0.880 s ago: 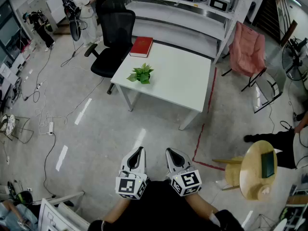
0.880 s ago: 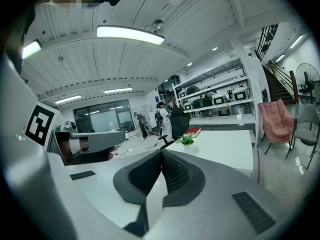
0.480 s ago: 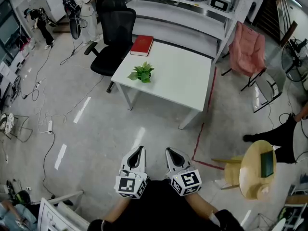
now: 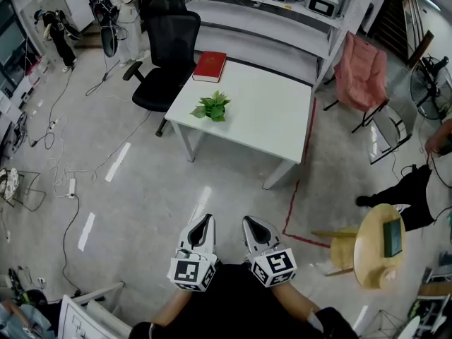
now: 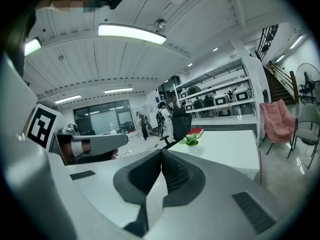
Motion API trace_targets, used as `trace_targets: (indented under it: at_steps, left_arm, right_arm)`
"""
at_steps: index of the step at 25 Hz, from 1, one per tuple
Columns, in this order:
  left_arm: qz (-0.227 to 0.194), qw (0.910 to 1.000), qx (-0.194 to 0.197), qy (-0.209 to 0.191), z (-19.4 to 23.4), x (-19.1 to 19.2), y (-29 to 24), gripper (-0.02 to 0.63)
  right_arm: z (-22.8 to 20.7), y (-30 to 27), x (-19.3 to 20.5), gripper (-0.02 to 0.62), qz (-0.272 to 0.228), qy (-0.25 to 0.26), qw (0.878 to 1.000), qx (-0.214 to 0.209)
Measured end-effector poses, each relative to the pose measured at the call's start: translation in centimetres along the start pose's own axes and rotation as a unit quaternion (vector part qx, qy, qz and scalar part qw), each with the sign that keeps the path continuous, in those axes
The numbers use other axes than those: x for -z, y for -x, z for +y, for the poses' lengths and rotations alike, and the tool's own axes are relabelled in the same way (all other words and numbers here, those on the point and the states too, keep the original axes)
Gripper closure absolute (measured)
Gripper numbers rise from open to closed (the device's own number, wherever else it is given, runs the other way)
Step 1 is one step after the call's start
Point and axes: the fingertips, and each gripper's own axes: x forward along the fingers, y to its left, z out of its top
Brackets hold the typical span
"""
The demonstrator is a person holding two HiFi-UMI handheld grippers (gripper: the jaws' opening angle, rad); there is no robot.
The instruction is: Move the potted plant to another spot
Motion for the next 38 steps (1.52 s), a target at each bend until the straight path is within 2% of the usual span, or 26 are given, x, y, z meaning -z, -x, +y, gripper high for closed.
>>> trace_targets:
  at_steps: [12, 21, 32, 38]
  left_arm:
    - [0.012, 0.9996, 0.027, -0.003, 7.1, -0.3, 1.7, 0.589]
    - [0.018, 0.9990, 0.040, -0.001, 10.4, -0.2, 2.1, 0.589]
    - [0.023, 0.9994, 0.026, 0.003, 13.9, -0.5, -2.3, 0.589]
    - [0.029, 0.9992, 0.026, -0.005, 15.7, -1.4, -7.4, 0.589]
  right_arm:
    - [5.2, -5.0, 0.8, 0.583, -0.005, -0.003, 1.000, 0.024]
    - [6.5, -7.4, 1.0, 0.583, -0.001, -0.005, 0.999, 0.048]
    - [4.4, -13.4, -0.3, 0.583, -0.004, 0.000, 1.000, 0.031]
    - [1.2, -17.8, -2.0, 0.583, -0.005, -0.006, 1.000, 0.030]
